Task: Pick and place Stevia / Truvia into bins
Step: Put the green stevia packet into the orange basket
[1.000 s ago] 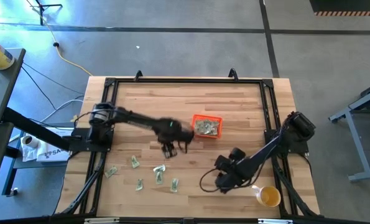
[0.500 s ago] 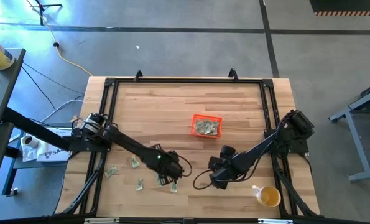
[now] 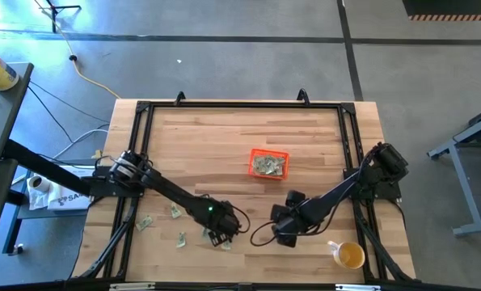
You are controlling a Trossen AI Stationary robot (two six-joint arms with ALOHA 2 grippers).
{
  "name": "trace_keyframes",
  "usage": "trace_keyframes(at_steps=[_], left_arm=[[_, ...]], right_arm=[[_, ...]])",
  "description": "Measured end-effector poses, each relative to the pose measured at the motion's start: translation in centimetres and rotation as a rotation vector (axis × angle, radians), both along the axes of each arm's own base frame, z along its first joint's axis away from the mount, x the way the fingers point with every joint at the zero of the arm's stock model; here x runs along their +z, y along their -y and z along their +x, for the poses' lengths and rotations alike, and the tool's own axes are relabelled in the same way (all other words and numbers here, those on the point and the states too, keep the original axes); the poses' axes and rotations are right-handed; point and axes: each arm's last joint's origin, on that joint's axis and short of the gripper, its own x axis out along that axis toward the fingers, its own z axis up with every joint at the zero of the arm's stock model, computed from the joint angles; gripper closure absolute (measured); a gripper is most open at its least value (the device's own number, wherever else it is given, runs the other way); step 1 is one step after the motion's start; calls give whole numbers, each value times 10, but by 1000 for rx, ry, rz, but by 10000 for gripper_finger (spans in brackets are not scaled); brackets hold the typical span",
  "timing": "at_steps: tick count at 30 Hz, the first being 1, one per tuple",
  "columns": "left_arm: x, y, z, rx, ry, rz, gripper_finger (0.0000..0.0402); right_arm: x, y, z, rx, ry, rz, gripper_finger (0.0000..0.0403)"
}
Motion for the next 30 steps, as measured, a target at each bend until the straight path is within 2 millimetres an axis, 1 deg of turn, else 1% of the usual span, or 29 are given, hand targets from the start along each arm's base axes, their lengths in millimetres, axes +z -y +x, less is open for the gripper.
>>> trace_keyframes(at_steps=[3, 7, 11, 14, 15, 18, 20, 21, 23, 24, 26, 30], left_arm=[[-9, 0, -1, -3, -7, -10, 114], [-11, -7, 0, -32, -16, 9, 195], [-11, -19, 4, -104, -25, 45, 291], [-12, -35, 9, -166, -44, 50, 363], [-12, -41, 11, -188, -48, 52, 378], [-4, -63, 19, -232, -58, 89, 374], [2, -82, 26, -248, -81, 181, 361], [7, -91, 31, -249, -83, 195, 359], [28, -107, 41, -265, -65, 251, 368], [40, -113, 47, -277, -42, 249, 377], [62, -125, 59, -299, 17, 251, 381], [108, -165, 85, -252, 243, 251, 374]], right_arm=[[0, 2, 2, -11, 3, 7, 74], [1, 4, 4, -20, 7, 13, 73], [1, 6, 5, -27, 13, 3, 73], [1, 7, 5, -36, 13, 6, 73], [1, 7, 5, -40, 11, 8, 73], [0, 8, 3, -137, -5, 27, 72], [0, 8, -2, -236, -36, 34, 73], [0, 7, -6, -275, -52, 28, 73], [0, 2, -14, -327, -65, 4, 73], [0, -1, -17, -347, -64, -7, 73], [0, -8, -23, -378, -59, -14, 73], [0, -23, -34, -439, -27, -8, 73]])
